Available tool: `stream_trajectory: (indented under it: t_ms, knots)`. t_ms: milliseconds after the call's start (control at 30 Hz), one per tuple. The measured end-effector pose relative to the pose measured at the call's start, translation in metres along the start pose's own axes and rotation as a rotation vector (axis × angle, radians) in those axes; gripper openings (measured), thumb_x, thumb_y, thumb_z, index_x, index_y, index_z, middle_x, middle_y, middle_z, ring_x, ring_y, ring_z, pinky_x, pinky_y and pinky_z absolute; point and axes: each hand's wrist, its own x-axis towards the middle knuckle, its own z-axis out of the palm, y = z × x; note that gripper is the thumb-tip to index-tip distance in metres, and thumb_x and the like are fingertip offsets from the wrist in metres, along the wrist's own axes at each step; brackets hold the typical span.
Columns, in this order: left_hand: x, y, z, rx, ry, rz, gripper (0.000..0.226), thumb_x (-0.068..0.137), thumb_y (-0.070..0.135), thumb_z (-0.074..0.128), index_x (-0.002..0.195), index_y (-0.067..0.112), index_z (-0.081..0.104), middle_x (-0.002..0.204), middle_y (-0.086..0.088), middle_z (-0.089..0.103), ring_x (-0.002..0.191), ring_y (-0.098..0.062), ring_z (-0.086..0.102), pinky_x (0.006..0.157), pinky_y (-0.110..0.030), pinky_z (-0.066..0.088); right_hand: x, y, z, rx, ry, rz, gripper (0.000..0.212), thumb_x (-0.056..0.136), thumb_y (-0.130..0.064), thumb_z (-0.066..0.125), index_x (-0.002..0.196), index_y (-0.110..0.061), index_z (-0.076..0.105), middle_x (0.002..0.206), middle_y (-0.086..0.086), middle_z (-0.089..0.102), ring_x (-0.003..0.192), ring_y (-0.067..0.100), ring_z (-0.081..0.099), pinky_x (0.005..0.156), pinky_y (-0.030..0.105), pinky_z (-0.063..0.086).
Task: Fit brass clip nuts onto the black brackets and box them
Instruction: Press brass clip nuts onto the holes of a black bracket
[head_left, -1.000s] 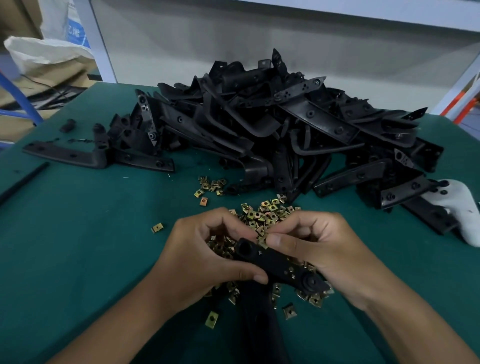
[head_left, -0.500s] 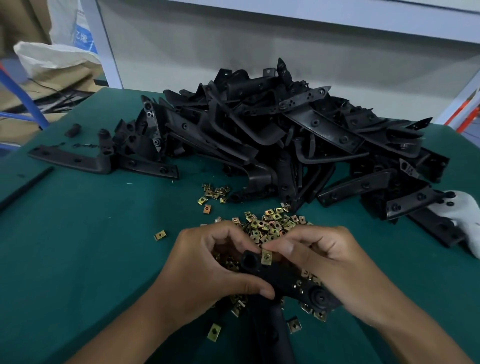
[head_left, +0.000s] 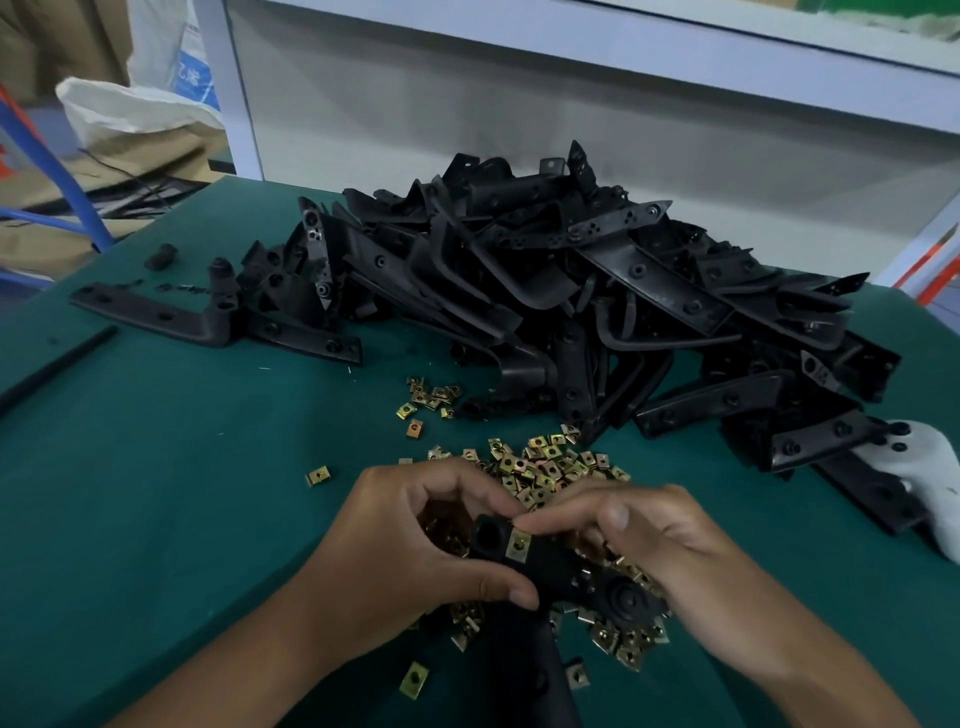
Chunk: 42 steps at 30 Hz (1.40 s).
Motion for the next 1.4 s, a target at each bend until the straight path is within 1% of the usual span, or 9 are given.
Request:
stream_trajectory:
  t_ms: [133,233,367,500,700,833,1000,1133,1400]
  knots:
    - [0.002,-0.002,-0.002,0.015,-0.003,-0.027,0.039,0.059,0.053,0.092,0.092,0.039,0.077,0.093,0.006,0.077,0.087,-0.013,0.073,0.076,-0.026,0.060,0.002,0.009,-0.014,-0.436,0.256,0.005,0.035,0.092,-0.067,0.048,0.105,-0.046,0.073,0.106,-0.026,0.068,0.103,-0.002,0.061,0.083,0.019,0.046]
    - [0.002,-0.005,-0.003,0.069,0.001,-0.041,0.041,0.059,0.064,0.086,0.093,0.044,0.075,0.093,0.013,0.076,0.088,-0.005,0.072,0.074,-0.016,0.056,0.003,0.015,-0.012,-0.792,0.133,0.064,0.049,0.076,-0.070,0.049,0.118,-0.050,0.063,0.109,-0.035,0.058,0.111,-0.010,0.047,0.092,0.021,0.041]
    - [0.001,-0.007,-0.004,0.142,-0.024,-0.054,0.043,0.060,0.073,0.078,0.095,0.048,0.071,0.089,0.019,0.073,0.073,0.003,0.067,0.062,-0.009,0.051,0.005,0.021,-0.006,-0.858,0.093,0.028,0.056,0.078,-0.070,0.038,0.118,-0.043,0.065,0.110,-0.032,0.053,0.113,-0.007,0.046,0.101,0.022,0.037]
    - [0.003,-0.011,-0.003,0.149,-0.001,-0.047,0.053,0.059,0.085,0.070,0.097,0.049,0.069,0.092,0.015,0.073,0.075,-0.008,0.069,0.063,-0.020,0.056,0.006,0.026,-0.005,-0.883,0.146,-0.041,0.021,0.089,-0.043,0.061,0.109,-0.038,0.068,0.106,-0.028,0.054,0.106,-0.004,0.047,0.089,0.020,0.043]
    - [0.004,-0.013,-0.001,0.096,-0.007,-0.054,0.039,0.073,0.064,0.072,0.108,0.047,0.064,0.102,0.017,0.071,0.086,-0.007,0.072,0.073,-0.025,0.061,0.008,0.029,-0.003,-0.678,0.353,-0.073,0.017,0.098,-0.040,0.053,0.096,-0.031,0.068,0.093,-0.024,0.060,0.093,-0.003,0.059,0.075,0.013,0.045]
    - [0.003,-0.011,0.000,0.118,-0.037,-0.035,0.026,0.087,0.059,0.068,0.111,0.051,0.063,0.114,0.030,0.064,0.101,0.007,0.065,0.077,-0.008,0.050,0.009,0.025,-0.002,-0.369,0.516,-0.021,0.021,0.096,-0.046,0.050,0.095,-0.031,0.064,0.084,-0.022,0.070,0.079,-0.004,0.064,0.066,0.008,0.044]
    - [0.003,-0.010,0.001,0.092,-0.058,-0.028,0.030,0.082,0.056,0.068,0.111,0.050,0.064,0.114,0.030,0.064,0.099,0.003,0.067,0.077,-0.016,0.056,0.010,0.016,-0.001,0.050,0.412,0.025,0.021,0.087,-0.038,0.066,0.107,-0.033,0.070,0.100,-0.008,0.076,0.089,0.003,0.068,0.075,0.022,0.055]
    - [0.003,-0.013,0.000,0.100,-0.010,-0.022,0.035,0.076,0.058,0.075,0.107,0.044,0.066,0.106,0.017,0.070,0.091,-0.006,0.071,0.073,-0.029,0.062,0.008,0.011,0.001,0.166,0.327,0.053,0.019,0.086,-0.032,0.069,0.104,-0.036,0.075,0.103,-0.003,0.077,0.097,0.009,0.071,0.081,0.017,0.054]
    - [0.003,-0.013,0.003,0.157,0.032,0.056,0.028,0.078,0.057,0.074,0.102,0.045,0.065,0.102,0.016,0.071,0.087,-0.007,0.071,0.070,-0.018,0.057,0.008,0.008,0.003,0.276,0.311,0.095,0.021,0.080,-0.037,0.084,0.097,-0.030,0.076,0.095,-0.001,0.076,0.093,0.013,0.071,0.083,0.031,0.054]
